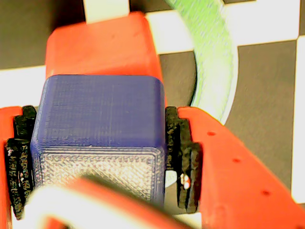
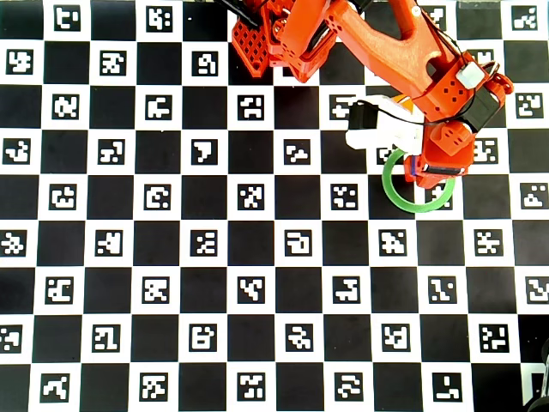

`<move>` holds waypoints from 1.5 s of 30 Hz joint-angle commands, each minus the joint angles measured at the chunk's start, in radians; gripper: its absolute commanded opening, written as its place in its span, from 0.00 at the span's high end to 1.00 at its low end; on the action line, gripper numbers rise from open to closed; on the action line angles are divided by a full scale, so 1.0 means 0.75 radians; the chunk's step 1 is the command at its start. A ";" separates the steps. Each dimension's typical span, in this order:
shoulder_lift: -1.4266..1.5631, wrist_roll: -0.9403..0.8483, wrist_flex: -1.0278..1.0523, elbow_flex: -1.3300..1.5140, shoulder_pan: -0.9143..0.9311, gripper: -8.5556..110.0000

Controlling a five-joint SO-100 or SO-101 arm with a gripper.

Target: Grab the red cube then put it in the green circle then put the blue cube on top and finally the orange cube on top

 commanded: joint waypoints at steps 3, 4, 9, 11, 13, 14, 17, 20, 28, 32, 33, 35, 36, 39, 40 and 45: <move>0.020 -0.016 -0.002 -0.002 -0.022 0.88; 0.018 -0.016 -0.002 0.002 -0.027 0.88; 0.018 0.012 0.012 0.004 -0.029 0.84; 0.022 0.020 0.025 0.004 -0.029 0.81; 0.027 0.047 0.035 0.004 -0.033 0.76; 0.029 0.051 0.037 0.004 -0.033 0.73; 0.035 0.065 0.043 0.006 -0.041 0.67; 0.041 0.067 0.045 0.012 -0.049 0.63; 0.063 0.057 0.053 0.016 -0.053 0.53; 0.092 0.045 0.057 0.031 -0.053 0.48; 0.098 0.041 0.061 0.031 -0.053 0.47; 0.104 0.037 0.076 0.031 -0.053 0.46; 0.108 0.037 0.080 0.031 -0.051 0.45; 0.123 0.025 0.096 0.033 -0.043 0.44; 0.129 0.020 0.102 0.033 -0.041 0.43; 0.160 0.004 0.117 0.041 -0.029 0.43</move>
